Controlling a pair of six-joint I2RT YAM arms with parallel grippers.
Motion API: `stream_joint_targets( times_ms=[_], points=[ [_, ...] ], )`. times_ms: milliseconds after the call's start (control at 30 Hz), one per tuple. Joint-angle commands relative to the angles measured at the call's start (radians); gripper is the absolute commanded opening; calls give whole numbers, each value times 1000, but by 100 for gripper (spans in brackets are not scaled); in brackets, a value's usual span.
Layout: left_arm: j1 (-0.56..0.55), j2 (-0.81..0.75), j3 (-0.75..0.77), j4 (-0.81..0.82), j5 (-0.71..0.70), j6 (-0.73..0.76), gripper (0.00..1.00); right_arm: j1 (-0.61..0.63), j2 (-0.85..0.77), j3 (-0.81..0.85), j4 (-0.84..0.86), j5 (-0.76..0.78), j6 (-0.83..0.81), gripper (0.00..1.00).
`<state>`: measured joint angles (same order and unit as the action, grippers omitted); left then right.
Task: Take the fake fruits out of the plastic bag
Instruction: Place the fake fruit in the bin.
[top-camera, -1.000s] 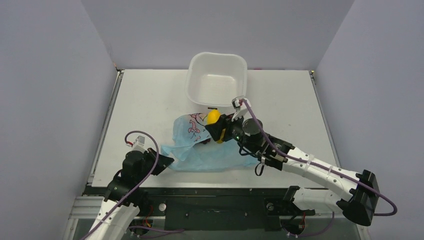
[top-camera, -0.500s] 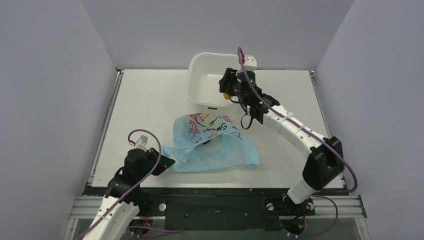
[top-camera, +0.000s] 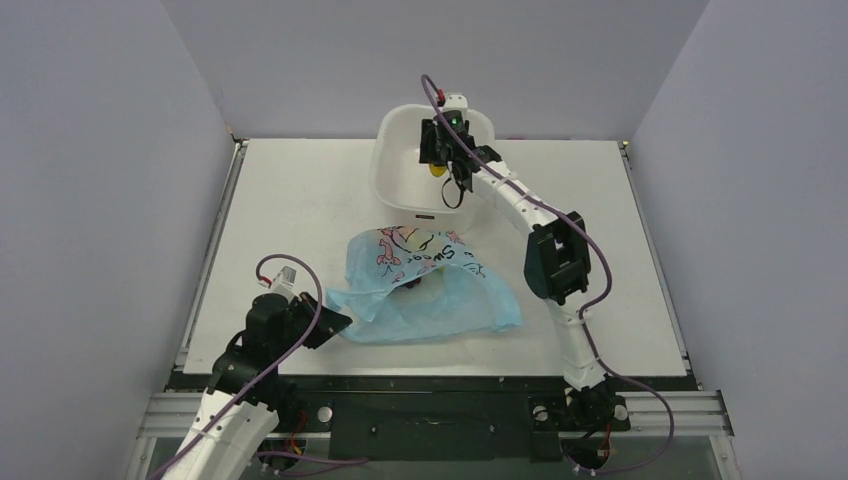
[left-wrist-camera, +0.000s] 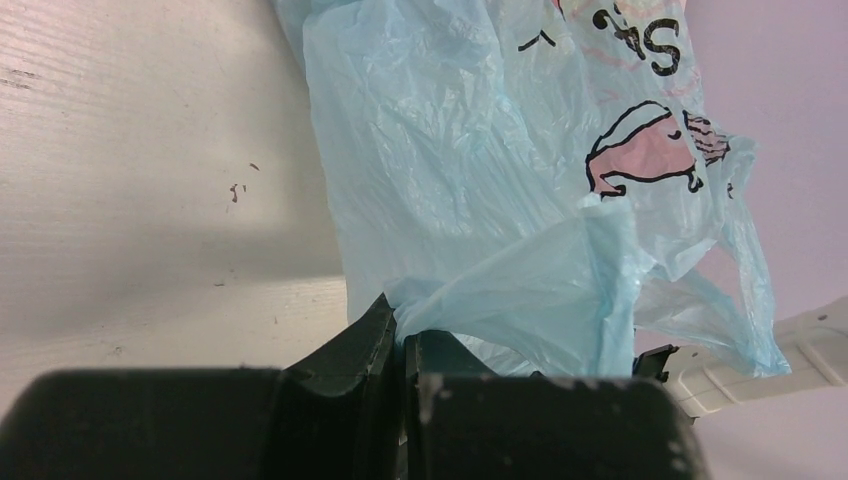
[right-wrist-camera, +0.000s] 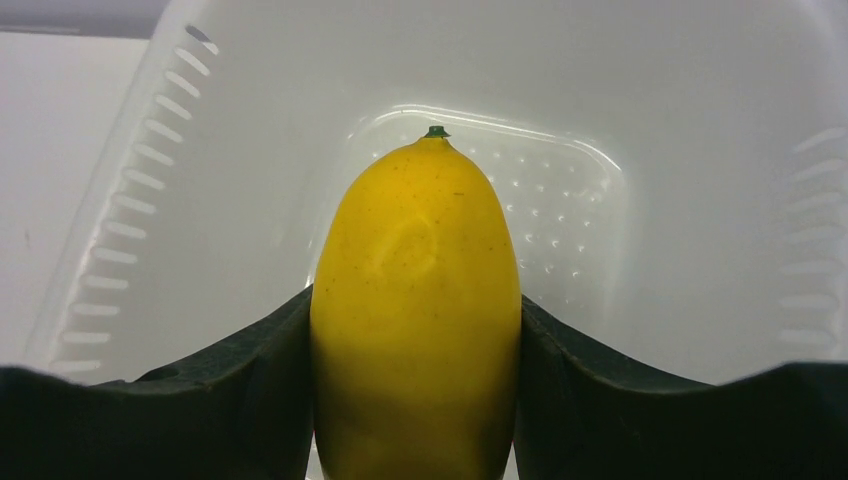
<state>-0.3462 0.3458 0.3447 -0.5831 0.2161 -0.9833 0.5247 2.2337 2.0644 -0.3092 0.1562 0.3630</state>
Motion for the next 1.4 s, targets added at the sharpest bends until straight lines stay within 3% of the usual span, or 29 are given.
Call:
stream_joint_targets(
  times_ms=[0,300,600,900,1133,1367],
  points=[
    [-6,6,48,16,16,19,0,-3,106,168,-123,2,-45,13],
    [-7,7,50,16,20,22,0,0,258,268,-182,-32,-41,43],
    [-7,12,62,24,25,20,0,5,286,294,-209,-45,-61,72],
    [-7,-1,59,15,23,14,0,16,116,292,-278,-45,-65,75],
    [-7,12,61,23,9,22,0,40,-213,-21,-281,-62,-18,74],
    [-7,33,77,34,6,30,0,156,-529,-374,-254,10,-27,72]
  ],
)
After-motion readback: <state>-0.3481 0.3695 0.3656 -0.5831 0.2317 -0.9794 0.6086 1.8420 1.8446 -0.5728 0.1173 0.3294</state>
